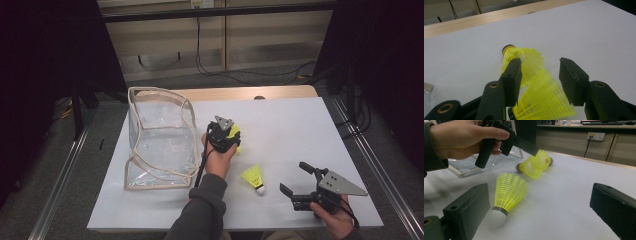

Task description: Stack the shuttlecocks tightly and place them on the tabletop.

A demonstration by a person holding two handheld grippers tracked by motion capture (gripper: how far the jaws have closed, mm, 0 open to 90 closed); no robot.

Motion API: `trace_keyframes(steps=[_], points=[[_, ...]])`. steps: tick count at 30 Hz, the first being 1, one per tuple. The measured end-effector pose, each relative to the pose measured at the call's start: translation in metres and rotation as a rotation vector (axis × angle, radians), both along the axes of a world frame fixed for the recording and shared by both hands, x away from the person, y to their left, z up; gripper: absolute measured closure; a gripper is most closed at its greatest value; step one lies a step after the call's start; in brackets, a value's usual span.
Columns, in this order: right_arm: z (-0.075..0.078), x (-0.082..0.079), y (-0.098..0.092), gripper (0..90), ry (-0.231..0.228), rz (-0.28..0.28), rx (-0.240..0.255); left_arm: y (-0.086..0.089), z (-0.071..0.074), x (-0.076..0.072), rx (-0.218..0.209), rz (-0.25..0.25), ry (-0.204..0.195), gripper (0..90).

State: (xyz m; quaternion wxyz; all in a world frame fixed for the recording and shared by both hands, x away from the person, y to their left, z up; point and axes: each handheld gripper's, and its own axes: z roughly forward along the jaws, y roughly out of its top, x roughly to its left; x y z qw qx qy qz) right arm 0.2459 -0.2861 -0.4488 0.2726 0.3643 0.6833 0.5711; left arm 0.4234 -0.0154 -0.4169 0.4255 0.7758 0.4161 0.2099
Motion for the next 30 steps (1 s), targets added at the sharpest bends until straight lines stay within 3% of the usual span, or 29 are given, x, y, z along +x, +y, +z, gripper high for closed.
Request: trace_keyframes(steps=[11,17,20,30], points=[[0.000,0.000,0.000,2.1,0.001,0.000,0.000,0.002,0.007,-0.008,-0.033,0.020,0.011,58.1],[0.000,0.000,0.000,2.2,0.001,-0.001,0.000,0.004,0.006,-0.014,-0.027,0.021,0.030,66.6],[0.000,0.000,0.000,2.1,0.001,-0.001,0.000,0.006,0.007,-0.018,-0.007,0.022,0.030,76.0],[0.000,0.000,0.000,2.2,0.000,-0.002,-0.001,0.008,-0.004,-0.031,-0.014,0.019,0.051,88.9]])
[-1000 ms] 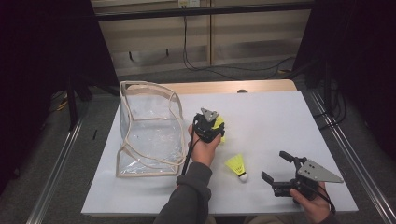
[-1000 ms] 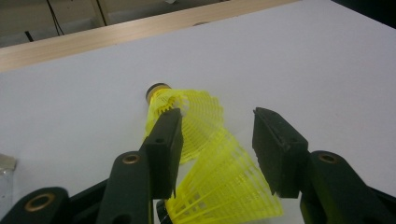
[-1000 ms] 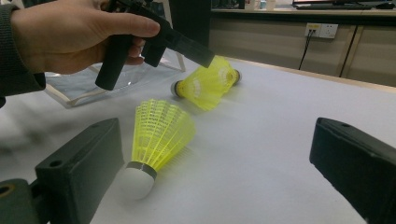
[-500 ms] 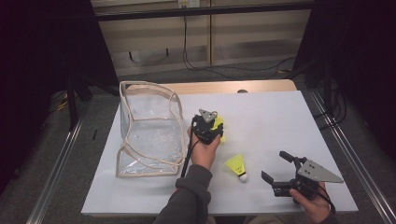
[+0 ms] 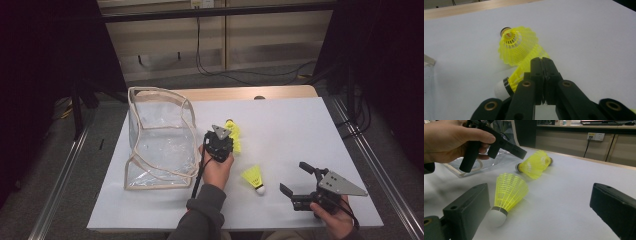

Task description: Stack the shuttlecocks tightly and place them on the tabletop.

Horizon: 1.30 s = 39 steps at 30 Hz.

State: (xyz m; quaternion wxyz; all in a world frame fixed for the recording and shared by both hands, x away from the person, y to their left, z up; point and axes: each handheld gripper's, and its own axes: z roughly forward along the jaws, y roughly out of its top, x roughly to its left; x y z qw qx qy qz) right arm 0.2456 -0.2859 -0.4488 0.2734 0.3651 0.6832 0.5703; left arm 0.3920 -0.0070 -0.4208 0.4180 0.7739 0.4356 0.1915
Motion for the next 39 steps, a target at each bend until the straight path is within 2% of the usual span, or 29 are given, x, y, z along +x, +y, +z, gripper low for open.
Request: trace_keyframes(steps=[9,14,16,20,26,39], points=[[0.000,0.000,0.001,2.1,-0.001,0.003,-0.004,0.003,-0.014,-0.003,0.002,0.007,0.033,90.0],[0.000,0.000,0.000,2.1,-0.002,-0.001,-0.003,0.003,-0.019,-0.002,0.026,0.002,0.050,90.0],[0.000,0.000,0.001,2.1,-0.002,0.001,-0.004,0.003,-0.020,-0.001,0.011,0.011,0.052,90.0],[0.000,0.000,0.000,2.2,-0.001,0.001,-0.004,0.005,-0.020,0.001,0.025,0.019,0.047,90.0],[0.000,0.000,0.000,2.1,-0.003,0.002,-0.006,0.005,-0.023,0.005,0.021,0.041,0.042,89.9],[0.000,0.001,0.000,2.1,-0.004,0.003,-0.006,0.006,-0.025,0.007,0.023,0.044,0.037,89.2]])
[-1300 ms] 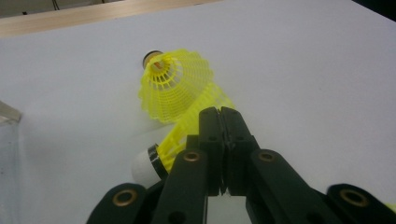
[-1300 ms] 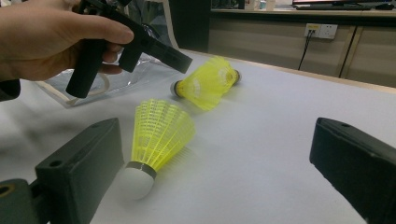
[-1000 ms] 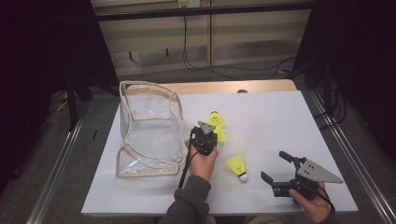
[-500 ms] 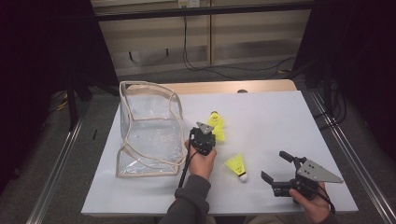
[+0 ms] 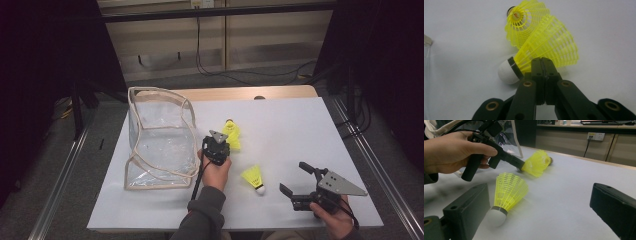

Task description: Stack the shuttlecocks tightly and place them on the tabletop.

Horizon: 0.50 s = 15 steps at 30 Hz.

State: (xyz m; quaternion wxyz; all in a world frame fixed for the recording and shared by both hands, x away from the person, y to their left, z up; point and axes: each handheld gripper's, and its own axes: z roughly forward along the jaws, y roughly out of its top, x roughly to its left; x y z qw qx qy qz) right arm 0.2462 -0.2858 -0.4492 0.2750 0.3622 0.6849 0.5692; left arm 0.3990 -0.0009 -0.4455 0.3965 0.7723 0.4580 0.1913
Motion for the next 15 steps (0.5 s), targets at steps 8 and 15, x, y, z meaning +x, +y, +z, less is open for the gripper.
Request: trace_keyframes(steps=[8,15], points=[[0.0001,0.0000,0.0001,2.1,0.000,0.001,0.002,-0.0012,0.0015,-0.0023,-0.005,-0.005,-0.006,88.8],[0.0003,-0.0002,0.0003,2.1,-0.001,0.001,0.000,-0.0013,0.0043,-0.0049,-0.009,-0.013,-0.017,87.4]])
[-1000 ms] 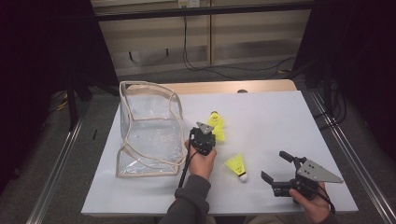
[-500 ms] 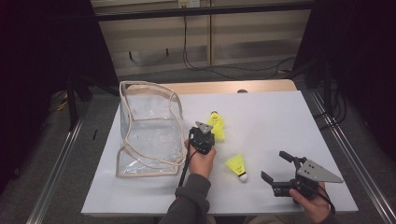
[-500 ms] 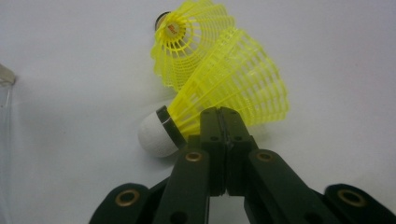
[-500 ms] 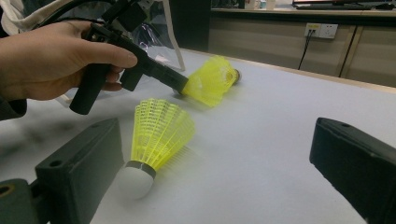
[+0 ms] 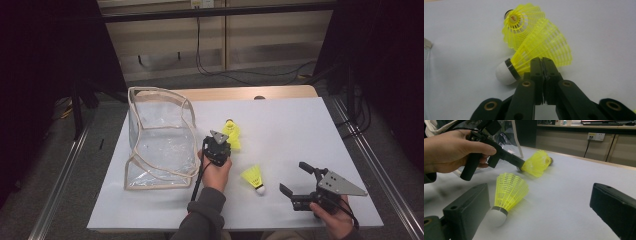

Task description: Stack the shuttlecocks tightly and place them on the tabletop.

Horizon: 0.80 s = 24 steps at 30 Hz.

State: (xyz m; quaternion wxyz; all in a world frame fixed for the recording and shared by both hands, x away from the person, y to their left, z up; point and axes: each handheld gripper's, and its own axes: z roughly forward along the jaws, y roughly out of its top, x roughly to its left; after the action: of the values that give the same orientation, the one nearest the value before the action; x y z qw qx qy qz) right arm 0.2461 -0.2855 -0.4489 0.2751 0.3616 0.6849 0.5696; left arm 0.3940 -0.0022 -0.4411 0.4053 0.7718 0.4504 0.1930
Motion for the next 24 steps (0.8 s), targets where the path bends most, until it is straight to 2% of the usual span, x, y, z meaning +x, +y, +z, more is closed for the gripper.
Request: trace_keyframes(steps=[8,13,21,24], points=[[0.000,0.000,0.001,2.2,0.006,0.001,0.001,-0.003,0.006,-0.006,-0.014,-0.020,-0.006,79.0],[0.000,0.000,0.000,2.2,0.004,0.000,0.000,-0.003,0.006,-0.010,-0.026,-0.026,-0.005,68.4],[0.000,0.000,0.000,2.1,0.006,-0.001,-0.001,-0.003,0.008,-0.025,-0.055,-0.074,0.002,48.4],[0.000,0.000,0.001,2.2,0.003,0.003,-0.003,-0.002,0.008,-0.029,-0.061,-0.078,0.000,44.2]])
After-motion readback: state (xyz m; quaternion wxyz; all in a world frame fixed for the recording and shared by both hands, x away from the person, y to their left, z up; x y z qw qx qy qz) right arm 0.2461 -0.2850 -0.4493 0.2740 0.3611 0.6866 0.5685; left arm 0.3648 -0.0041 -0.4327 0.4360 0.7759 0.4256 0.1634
